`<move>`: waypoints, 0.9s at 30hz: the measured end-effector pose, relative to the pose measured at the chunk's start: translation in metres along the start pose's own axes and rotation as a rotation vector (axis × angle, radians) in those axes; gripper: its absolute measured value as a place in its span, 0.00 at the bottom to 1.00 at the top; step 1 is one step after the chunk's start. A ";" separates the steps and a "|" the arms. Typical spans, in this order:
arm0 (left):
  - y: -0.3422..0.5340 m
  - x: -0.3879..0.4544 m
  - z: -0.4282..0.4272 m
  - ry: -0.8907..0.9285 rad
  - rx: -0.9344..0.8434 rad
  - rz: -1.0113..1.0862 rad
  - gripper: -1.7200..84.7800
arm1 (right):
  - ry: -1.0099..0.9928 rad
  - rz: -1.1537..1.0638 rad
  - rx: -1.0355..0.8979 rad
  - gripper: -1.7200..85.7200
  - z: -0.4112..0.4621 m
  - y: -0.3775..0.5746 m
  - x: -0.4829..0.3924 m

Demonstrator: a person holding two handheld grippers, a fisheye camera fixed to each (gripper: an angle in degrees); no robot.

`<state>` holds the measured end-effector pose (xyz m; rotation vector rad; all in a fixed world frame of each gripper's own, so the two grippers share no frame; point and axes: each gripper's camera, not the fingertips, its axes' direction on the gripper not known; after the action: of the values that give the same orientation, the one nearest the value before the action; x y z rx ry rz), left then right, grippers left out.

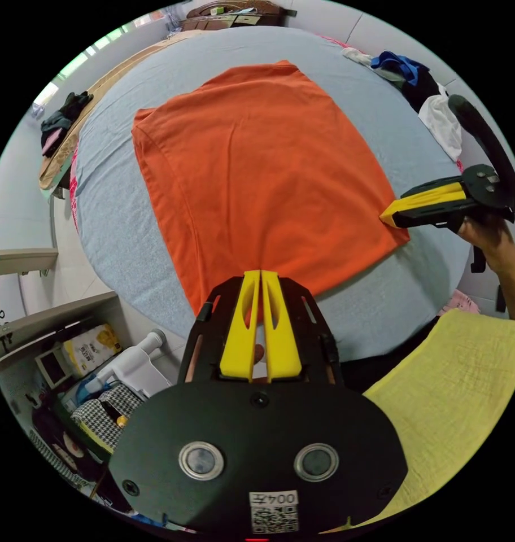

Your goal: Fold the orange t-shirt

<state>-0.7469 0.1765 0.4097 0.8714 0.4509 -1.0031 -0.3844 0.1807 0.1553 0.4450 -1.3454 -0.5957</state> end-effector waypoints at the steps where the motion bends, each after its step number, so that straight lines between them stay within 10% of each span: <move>1: 0.000 0.000 0.000 -0.002 -0.001 0.004 0.02 | -0.009 0.006 -0.006 0.01 0.000 -0.001 -0.001; 27: 0.027 -0.057 -0.003 0.292 0.006 -0.018 0.02 | 0.079 0.106 -0.121 0.01 -0.026 0.005 -0.074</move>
<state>-0.7511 0.2168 0.4582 1.0258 0.7042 -0.8961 -0.3667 0.2304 0.0971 0.2944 -1.2422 -0.5624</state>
